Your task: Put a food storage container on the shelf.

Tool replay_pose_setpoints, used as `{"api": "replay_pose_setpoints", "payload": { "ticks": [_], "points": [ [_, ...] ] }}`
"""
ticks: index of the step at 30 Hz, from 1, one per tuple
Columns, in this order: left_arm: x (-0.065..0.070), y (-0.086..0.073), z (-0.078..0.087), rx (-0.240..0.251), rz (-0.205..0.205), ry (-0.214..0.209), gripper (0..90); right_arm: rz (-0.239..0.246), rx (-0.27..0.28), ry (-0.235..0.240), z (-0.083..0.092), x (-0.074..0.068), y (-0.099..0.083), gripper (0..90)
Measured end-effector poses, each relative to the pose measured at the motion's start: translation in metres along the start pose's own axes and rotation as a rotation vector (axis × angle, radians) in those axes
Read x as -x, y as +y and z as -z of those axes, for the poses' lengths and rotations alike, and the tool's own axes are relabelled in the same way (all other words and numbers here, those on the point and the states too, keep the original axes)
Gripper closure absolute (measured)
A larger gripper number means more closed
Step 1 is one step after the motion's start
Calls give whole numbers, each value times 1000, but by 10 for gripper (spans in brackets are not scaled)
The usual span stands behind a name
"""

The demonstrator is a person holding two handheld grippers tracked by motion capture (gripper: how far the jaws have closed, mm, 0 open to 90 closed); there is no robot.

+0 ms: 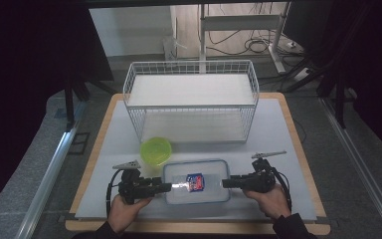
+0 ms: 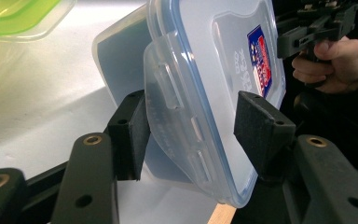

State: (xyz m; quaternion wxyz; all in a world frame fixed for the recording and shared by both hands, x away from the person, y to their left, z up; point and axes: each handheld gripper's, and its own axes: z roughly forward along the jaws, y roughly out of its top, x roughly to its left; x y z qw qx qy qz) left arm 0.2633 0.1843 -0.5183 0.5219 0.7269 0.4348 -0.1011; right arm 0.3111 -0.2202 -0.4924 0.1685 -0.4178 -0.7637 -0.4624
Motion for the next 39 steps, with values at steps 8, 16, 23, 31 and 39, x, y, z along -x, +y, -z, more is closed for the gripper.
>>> {"api": "replay_pose_setpoints", "payload": {
  "ticks": [8, 16, 23, 31, 39],
  "points": [
    [-2, 0, -4, -15, 50, -10, 409, -12, -13, 0, -2, 2, -1, 521],
    [-6, -2, 3, -2, 84, -54, 512, -31, 1, -9, -2, 1, -3, 529],
    [0, 4, 0, 8, 79, -14, 521, -34, 32, -61, 1, -7, -3, 543],
    [10, 19, 4, 15, 37, 3, 520, -8, 79, -70, 11, -16, 4, 544],
    [22, 46, 16, 33, -13, 24, 519, 15, 113, -55, 19, -25, 18, 542]
  ]
}}
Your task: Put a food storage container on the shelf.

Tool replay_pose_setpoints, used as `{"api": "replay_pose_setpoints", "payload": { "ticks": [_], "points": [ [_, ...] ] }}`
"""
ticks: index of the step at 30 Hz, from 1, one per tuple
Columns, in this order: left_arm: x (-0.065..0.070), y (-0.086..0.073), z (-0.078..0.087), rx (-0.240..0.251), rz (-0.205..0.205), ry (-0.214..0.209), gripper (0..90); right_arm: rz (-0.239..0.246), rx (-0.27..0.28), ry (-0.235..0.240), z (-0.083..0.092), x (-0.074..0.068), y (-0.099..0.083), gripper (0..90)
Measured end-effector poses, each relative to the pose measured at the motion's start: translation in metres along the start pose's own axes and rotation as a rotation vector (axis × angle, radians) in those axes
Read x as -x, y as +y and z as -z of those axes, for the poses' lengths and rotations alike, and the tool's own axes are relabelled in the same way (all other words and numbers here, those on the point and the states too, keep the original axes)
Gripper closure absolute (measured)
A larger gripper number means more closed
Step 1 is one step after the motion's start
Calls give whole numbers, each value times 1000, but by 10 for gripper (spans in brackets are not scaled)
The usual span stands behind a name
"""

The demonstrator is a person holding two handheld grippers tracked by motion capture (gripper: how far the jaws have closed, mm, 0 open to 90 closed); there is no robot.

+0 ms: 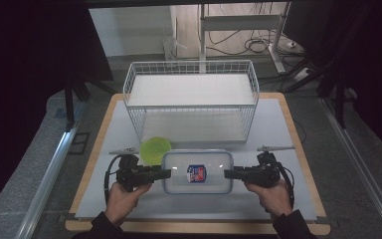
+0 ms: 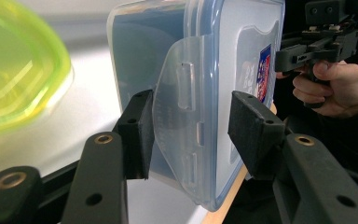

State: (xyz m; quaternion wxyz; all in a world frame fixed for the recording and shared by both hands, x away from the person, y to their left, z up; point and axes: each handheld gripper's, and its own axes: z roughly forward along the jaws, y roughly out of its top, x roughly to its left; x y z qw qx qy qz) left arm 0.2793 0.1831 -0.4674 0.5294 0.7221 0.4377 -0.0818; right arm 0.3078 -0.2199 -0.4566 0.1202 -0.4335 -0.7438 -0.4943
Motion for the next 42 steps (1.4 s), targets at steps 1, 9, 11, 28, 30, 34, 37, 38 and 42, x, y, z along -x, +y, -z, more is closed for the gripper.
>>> {"api": "replay_pose_setpoints", "payload": {
  "ticks": [1, 9, 11, 28, 30, 34, 37, 38, 42],
  "points": [
    [1, 3, 1, 1, -4, 2, 519, 3, 4, 0, 1, -1, 2, 542],
    [6, 35, 10, 9, -29, 0, 519, 28, 30, -8, 9, -12, 28, 541],
    [8, 44, 13, 15, -35, 0, 519, 30, 35, -7, 11, -15, 36, 541],
    [13, 98, 33, 76, -63, 2, 520, 86, 84, -7, 19, -33, 94, 542],
    [13, 102, 34, 79, -63, 0, 520, 88, 88, -6, 19, -34, 97, 541],
    [12, 118, 38, 89, -76, -4, 520, 94, 89, -6, 20, -36, 114, 542],
    [10, 127, 39, 99, -78, -16, 524, 100, 97, -4, 22, -36, 123, 542],
    [10, 127, 39, 99, -78, -16, 526, 102, 101, -4, 22, -37, 127, 542],
    [7, 145, 39, 103, -78, -23, 527, 105, 110, -8, 24, -37, 139, 541]
  ]
}}
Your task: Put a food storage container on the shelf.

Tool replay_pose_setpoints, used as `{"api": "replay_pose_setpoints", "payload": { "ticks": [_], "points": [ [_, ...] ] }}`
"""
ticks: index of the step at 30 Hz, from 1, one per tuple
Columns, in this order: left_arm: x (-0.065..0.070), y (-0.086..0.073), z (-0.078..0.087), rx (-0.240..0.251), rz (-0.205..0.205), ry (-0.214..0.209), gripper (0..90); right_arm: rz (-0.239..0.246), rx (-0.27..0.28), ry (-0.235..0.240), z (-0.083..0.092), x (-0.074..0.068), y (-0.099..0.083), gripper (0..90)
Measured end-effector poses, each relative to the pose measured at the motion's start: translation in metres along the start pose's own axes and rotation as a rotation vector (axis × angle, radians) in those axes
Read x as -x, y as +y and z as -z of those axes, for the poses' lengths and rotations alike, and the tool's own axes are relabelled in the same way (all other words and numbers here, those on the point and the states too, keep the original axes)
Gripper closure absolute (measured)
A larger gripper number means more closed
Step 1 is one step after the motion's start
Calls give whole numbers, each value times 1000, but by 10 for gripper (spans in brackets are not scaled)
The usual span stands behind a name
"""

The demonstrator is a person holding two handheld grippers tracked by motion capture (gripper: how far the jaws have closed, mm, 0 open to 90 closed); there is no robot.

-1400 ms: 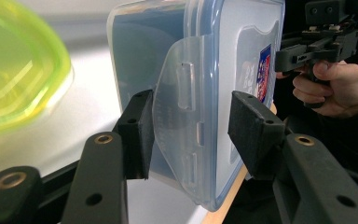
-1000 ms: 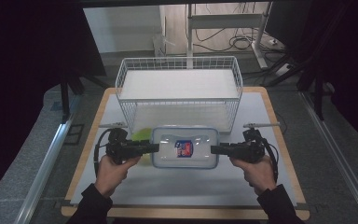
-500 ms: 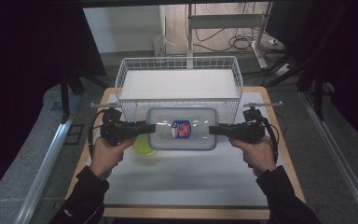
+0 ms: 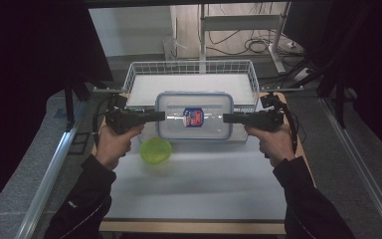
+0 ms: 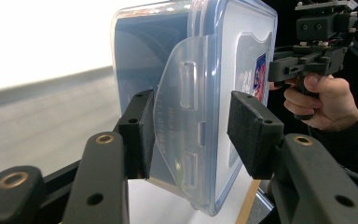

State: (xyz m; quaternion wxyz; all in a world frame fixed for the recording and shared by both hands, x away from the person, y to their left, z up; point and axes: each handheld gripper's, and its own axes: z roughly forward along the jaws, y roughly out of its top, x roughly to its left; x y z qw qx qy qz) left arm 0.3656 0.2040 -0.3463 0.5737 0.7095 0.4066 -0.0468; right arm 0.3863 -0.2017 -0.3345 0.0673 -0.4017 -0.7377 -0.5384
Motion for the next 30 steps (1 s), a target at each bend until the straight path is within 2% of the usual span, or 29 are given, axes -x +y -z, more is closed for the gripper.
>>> {"api": "replay_pose_setpoints", "payload": {
  "ticks": [10, 11, 17, 20, 24, 25, 30],
  "points": [
    [-13, 27, -1, 15, 15, 1, 526, -1, 15, -2, -8, 7, 31, 541],
    [-17, 31, -2, 17, 21, -3, 527, 2, 16, -6, -10, 9, 39, 540],
    [-28, 46, -4, 21, 30, -3, 526, 7, 15, -21, -16, 13, 56, 538],
    [-30, 52, -4, 21, 25, 2, 526, -2, 17, -23, -18, 15, 62, 537],
    [-33, 63, -4, 32, 28, 13, 526, -33, 25, -3, -24, 23, 72, 537],
    [-36, 68, -5, 32, 27, 16, 526, -35, 28, -3, -25, 24, 75, 536],
    [-43, 74, -10, 35, 40, 24, 522, -43, 29, -18, -28, 29, 84, 534]
  ]
}}
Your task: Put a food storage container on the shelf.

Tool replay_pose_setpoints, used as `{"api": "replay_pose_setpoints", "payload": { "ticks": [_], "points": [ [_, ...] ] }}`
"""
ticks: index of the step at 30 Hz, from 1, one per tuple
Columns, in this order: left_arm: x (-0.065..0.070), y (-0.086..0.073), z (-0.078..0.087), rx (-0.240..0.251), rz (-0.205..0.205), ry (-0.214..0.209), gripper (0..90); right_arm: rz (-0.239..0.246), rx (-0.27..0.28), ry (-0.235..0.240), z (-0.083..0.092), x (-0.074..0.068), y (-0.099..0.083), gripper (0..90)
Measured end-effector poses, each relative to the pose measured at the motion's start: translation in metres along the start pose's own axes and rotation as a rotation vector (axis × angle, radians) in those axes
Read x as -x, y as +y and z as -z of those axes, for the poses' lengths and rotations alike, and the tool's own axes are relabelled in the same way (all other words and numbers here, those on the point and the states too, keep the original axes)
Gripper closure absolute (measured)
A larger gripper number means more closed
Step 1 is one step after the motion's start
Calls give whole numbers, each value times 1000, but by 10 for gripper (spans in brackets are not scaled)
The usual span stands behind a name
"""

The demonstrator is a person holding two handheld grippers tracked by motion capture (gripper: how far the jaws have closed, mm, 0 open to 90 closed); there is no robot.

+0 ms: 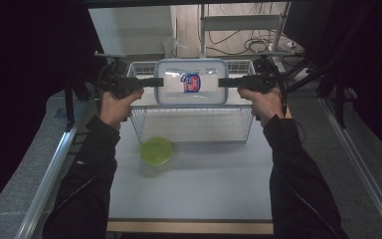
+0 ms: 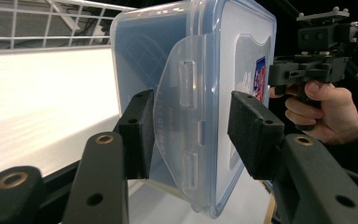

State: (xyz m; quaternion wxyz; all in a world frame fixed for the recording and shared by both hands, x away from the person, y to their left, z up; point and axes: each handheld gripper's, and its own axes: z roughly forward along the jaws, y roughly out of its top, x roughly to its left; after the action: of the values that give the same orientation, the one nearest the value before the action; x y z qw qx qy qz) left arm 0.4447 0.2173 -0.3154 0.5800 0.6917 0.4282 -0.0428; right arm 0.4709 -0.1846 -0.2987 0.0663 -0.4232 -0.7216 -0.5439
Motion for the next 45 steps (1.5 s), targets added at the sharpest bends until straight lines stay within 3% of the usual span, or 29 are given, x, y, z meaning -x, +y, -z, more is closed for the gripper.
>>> {"api": "replay_pose_setpoints", "payload": {
  "ticks": [4, 15, 26, 32, 37, 41, 42, 45],
  "points": [
    [-5, 0, -5, -10, 13, 26, 506, -1, -1, -18, -7, 3, 4, 531],
    [-13, 3, -9, 12, 15, 12, 507, -62, 18, 16, -10, 18, 9, 537],
    [-9, 3, -13, 13, -20, 60, 464, -31, 43, -15, -14, 16, 7, 506],
    [-12, 3, -15, 28, -13, 60, 453, -38, 72, -10, -16, 19, 6, 501],
    [-12, 2, -17, 30, -31, 96, 426, -44, 80, -11, -17, 20, 5, 490],
    [-13, -1, -22, 18, -39, 108, 447, -62, 86, -19, -18, 23, 4, 453],
    [-13, -2, -24, 32, -34, 117, 406, -80, 91, -22, -21, 26, 3, 407],
    [-15, -4, -25, 52, -20, 110, 393, -121, 114, -19, -23, 33, 1, 401]
  ]
}}
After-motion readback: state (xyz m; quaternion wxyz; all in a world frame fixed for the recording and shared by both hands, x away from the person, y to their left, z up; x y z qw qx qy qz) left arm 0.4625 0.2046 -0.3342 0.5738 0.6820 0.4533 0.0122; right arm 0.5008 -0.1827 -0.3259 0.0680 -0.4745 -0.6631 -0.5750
